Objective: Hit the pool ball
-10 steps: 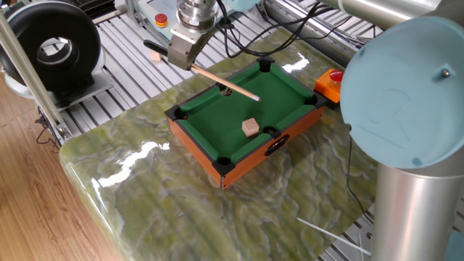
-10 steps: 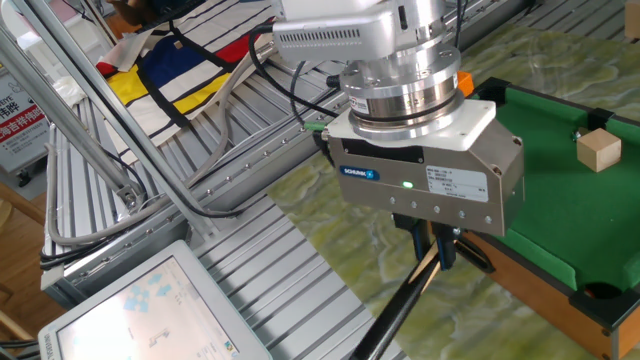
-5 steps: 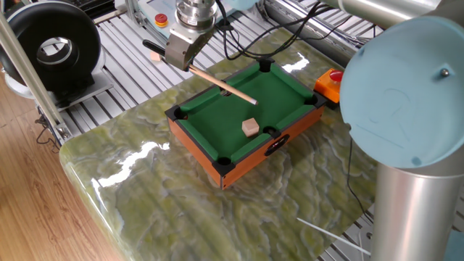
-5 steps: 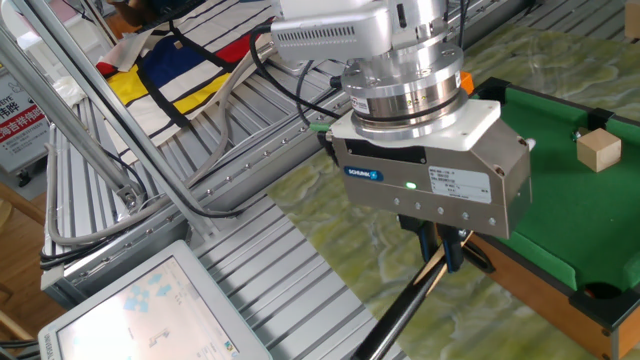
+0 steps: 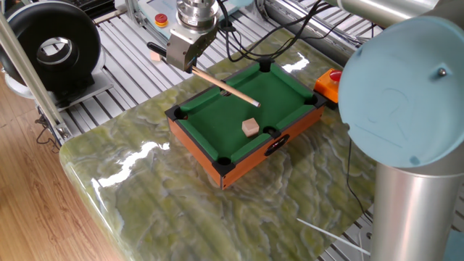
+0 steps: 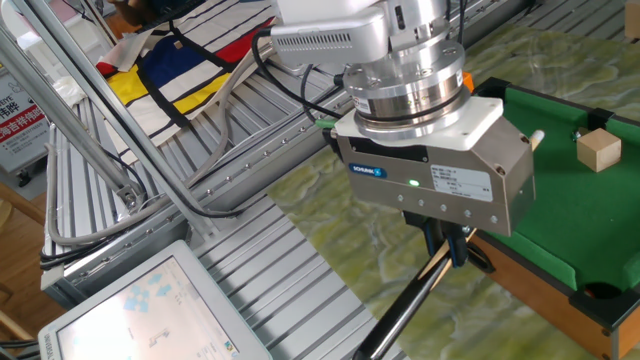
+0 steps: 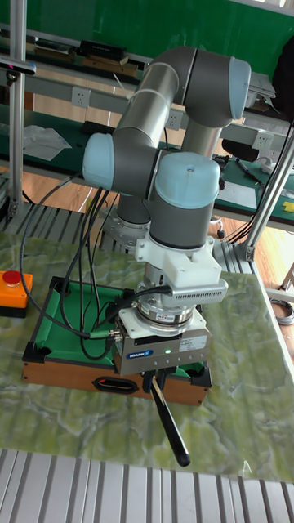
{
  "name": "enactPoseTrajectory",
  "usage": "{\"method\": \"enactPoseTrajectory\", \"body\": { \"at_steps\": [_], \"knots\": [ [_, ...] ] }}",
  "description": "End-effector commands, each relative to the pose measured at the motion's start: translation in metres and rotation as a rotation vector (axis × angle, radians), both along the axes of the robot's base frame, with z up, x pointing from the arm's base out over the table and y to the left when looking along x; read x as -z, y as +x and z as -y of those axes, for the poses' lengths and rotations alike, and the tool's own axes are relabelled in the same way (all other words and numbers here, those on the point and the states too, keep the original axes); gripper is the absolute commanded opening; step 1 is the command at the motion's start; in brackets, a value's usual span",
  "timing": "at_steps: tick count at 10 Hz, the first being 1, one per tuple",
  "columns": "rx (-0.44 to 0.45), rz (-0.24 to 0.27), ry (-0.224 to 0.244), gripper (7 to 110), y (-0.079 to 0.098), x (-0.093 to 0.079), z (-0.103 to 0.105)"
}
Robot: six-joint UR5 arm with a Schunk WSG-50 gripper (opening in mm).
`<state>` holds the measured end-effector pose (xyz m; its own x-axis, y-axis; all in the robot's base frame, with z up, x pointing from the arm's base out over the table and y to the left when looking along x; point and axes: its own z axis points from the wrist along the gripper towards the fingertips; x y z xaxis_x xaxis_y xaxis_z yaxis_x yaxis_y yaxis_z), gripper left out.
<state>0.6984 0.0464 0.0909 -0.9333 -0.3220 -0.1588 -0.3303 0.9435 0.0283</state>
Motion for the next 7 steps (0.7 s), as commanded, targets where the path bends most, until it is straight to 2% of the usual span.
{"method": "enactPoseTrajectory", "body": {
  "at_steps": [1, 7],
  "knots": [
    [0.021, -0.011, 0.023, 7, -0.0021, -0.0014, -0.0037],
    [0.027, -0.015, 0.014, 7, -0.0028, -0.0010, -0.0011]
  ]
}}
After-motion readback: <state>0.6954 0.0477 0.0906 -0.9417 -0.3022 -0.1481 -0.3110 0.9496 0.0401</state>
